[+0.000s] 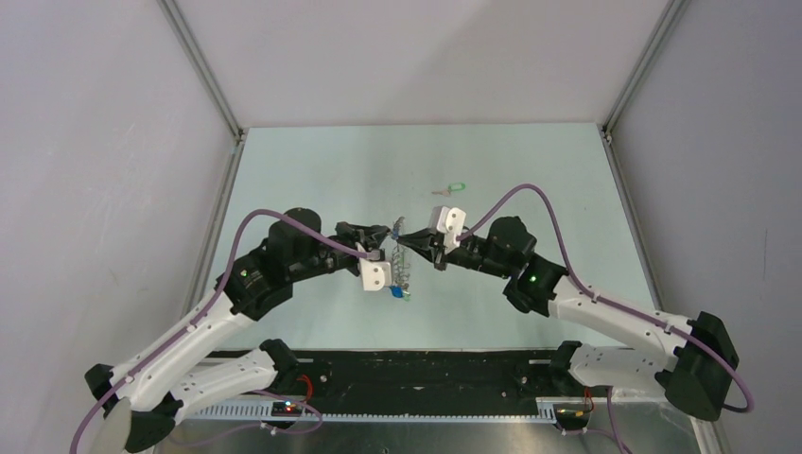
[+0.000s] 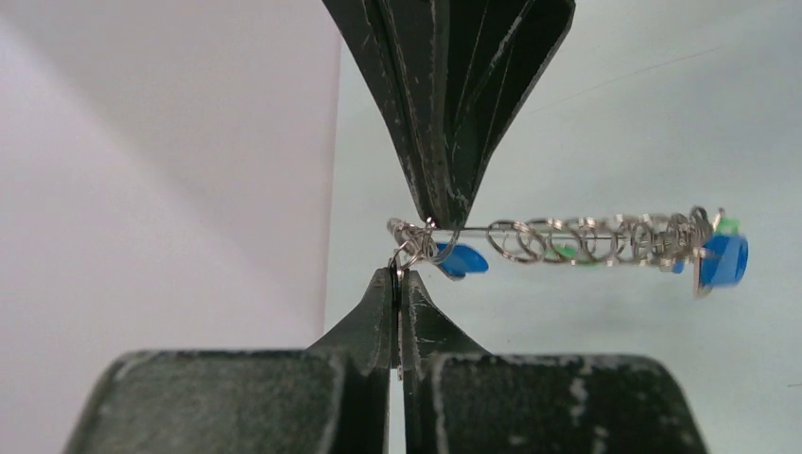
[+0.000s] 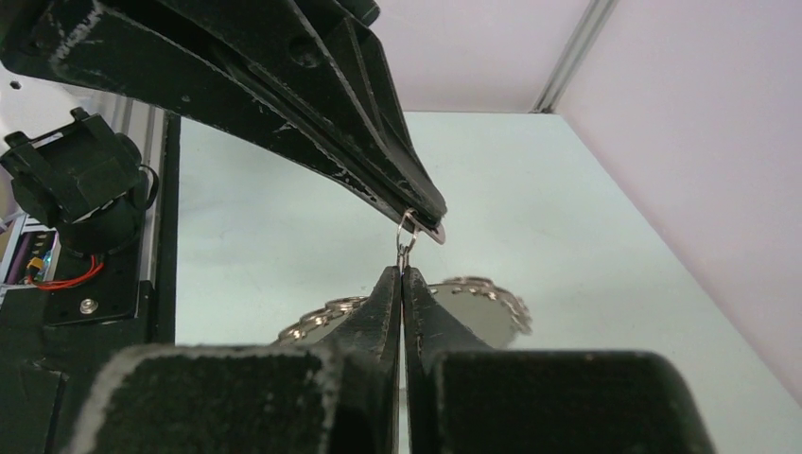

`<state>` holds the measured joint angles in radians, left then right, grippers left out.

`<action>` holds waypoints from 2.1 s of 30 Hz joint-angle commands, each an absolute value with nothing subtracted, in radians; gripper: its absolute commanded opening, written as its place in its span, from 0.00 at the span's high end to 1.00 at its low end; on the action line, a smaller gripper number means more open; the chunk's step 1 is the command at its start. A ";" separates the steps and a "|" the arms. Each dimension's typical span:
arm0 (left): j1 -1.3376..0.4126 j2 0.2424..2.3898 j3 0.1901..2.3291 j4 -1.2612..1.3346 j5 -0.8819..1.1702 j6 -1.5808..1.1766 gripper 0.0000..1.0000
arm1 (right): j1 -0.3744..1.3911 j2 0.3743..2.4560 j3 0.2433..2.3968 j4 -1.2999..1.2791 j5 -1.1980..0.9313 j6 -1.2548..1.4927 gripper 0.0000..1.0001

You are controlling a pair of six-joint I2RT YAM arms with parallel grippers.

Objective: Remove the keys from the keyring

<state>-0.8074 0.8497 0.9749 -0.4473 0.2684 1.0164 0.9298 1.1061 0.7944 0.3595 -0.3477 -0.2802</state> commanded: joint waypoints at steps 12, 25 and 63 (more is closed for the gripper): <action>-0.806 0.820 0.982 -0.384 0.248 0.997 1.00 | 0.813 1.076 0.701 0.477 -0.278 -0.033 1.00; -0.806 0.837 0.985 -0.382 0.242 0.983 1.00 | 0.793 1.129 0.701 0.538 -0.358 0.495 1.00; -0.807 0.805 0.923 -0.363 0.331 1.020 1.00 | 0.901 1.063 0.769 0.366 -0.262 -0.462 0.59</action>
<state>-0.8093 0.8429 0.9279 -0.4297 0.2722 0.9924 0.8906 1.0336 0.7040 0.3649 -0.2203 -0.2497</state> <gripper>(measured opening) 0.014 0.416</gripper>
